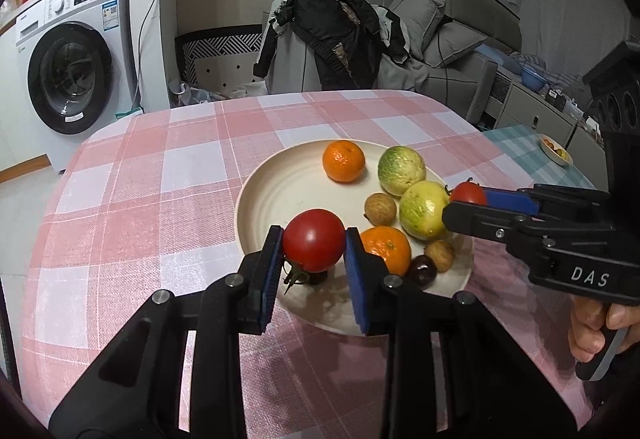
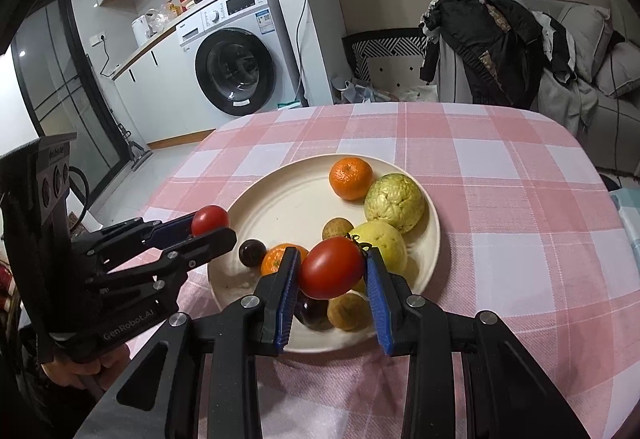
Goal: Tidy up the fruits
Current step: 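Carry both tomatoes onto the plate and open both tools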
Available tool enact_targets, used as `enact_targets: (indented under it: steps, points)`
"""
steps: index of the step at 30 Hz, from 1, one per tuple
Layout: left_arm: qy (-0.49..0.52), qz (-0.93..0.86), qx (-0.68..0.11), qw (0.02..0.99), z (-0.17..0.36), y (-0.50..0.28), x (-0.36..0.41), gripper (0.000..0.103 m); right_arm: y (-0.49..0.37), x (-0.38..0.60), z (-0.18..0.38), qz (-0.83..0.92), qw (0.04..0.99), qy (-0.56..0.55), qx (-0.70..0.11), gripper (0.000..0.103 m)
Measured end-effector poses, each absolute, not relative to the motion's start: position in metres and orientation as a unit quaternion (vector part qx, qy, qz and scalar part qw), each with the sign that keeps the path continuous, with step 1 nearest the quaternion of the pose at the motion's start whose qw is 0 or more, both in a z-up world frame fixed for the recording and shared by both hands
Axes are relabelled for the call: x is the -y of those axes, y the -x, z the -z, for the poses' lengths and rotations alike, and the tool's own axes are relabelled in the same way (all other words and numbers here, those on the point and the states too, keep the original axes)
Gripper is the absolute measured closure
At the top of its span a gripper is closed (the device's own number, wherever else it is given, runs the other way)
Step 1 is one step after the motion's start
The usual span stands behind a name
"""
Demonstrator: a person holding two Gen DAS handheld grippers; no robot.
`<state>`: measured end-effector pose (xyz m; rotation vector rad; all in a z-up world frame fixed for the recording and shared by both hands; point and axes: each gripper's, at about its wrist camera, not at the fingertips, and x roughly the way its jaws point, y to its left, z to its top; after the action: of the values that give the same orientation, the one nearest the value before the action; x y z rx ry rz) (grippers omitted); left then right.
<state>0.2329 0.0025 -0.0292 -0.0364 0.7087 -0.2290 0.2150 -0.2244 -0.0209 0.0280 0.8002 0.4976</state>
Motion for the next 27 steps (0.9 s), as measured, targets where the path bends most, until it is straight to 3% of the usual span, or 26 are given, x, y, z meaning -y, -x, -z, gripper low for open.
enact_targets:
  steps: [27]
  points:
    - [0.009, 0.105, -0.376, 0.921, 0.053, -0.266, 0.008, 0.076, -0.235, 0.198, 0.022, -0.256, 0.89, 0.017, -0.377, 0.068]
